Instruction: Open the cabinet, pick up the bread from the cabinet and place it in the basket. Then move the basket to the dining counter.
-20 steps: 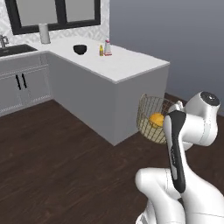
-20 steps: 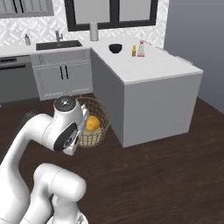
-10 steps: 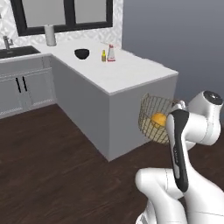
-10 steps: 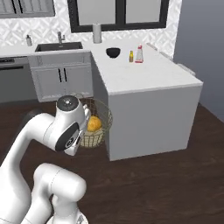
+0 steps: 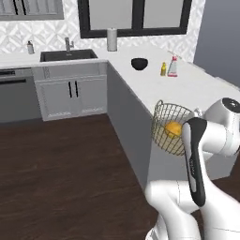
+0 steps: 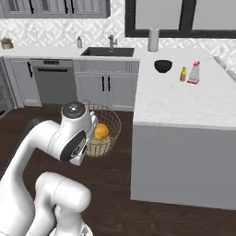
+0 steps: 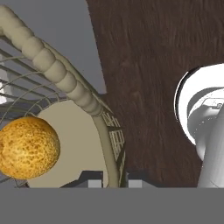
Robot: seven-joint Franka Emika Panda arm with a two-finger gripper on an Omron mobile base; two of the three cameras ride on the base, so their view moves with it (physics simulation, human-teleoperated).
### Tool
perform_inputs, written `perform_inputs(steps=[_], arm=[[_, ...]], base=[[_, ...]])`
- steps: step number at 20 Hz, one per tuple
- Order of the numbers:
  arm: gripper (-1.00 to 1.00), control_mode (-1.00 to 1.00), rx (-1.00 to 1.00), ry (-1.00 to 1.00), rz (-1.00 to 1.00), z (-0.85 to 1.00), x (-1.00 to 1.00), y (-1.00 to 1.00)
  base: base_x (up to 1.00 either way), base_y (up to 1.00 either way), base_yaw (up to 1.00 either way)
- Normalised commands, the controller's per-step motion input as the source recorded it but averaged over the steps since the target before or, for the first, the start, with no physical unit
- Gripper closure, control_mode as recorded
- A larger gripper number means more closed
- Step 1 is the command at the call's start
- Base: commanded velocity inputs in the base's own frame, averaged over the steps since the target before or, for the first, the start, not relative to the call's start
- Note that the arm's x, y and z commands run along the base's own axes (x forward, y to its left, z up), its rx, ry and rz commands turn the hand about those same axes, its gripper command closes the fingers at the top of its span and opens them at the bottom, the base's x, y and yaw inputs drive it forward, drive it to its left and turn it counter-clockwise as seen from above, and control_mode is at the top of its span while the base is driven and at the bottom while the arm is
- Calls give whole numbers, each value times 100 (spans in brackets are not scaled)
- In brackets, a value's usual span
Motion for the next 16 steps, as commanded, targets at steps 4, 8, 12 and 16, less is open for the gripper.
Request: perform_inputs(steps=[4,8,12,16], arm=[[100,100,0,0,0,0,0,0],[100,100,0,0,0,0,0,0],[100,100,0,0,0,0,0,0],[100,100,0,0,0,0,0,0]], base=[[96,-79,55],[85,-100,35],[49,-100,20],[50,-70,11]])
